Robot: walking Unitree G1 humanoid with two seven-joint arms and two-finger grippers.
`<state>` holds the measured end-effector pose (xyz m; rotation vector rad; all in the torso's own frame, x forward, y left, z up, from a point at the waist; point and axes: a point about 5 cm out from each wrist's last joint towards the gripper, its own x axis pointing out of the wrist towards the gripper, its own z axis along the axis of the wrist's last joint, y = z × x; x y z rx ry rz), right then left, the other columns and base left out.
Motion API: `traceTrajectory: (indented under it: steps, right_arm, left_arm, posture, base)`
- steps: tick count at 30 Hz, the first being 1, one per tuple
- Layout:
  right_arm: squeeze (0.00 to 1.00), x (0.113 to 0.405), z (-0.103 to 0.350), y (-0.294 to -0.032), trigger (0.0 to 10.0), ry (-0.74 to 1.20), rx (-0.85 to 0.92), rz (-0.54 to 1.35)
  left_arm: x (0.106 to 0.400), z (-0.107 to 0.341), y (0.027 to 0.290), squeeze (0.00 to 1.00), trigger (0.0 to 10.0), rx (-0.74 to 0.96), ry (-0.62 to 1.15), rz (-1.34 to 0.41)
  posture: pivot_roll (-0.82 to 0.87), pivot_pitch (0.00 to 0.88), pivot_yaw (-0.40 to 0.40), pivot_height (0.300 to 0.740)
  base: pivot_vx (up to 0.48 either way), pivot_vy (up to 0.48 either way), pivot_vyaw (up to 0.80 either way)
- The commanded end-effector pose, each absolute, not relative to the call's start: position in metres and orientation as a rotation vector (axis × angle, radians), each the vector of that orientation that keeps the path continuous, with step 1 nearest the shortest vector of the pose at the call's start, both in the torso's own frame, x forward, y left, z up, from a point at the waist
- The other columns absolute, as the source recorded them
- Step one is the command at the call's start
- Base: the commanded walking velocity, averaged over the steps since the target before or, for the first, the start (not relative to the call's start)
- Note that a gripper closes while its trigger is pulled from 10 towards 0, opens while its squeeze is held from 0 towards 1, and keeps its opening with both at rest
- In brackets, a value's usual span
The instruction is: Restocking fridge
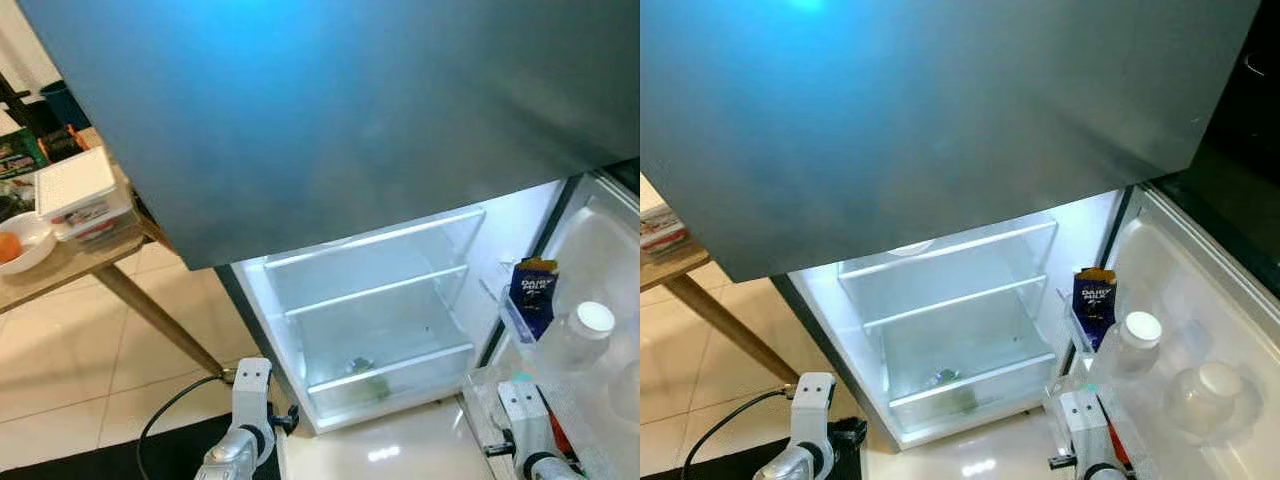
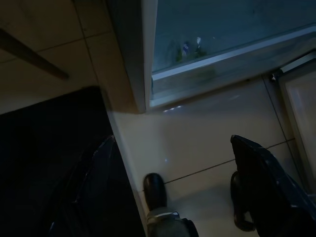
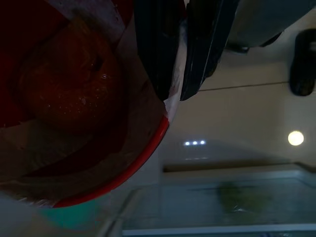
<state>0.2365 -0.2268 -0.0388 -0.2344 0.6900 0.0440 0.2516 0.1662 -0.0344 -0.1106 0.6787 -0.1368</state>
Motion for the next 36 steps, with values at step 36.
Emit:
traceTrajectory:
  steps: [36]
  right_arm:
    - [0.00,0.242,-0.034,-0.194,10.0,0.585,-0.265,0.246]
  left_arm:
    - [0.238,-0.047,0.174,0.00,10.0,-0.064,0.725,-0.144]
  posture:
    - [-0.08,0.091,0.100,0.740]
  base:
    - [-0.059,0.000,0.00]
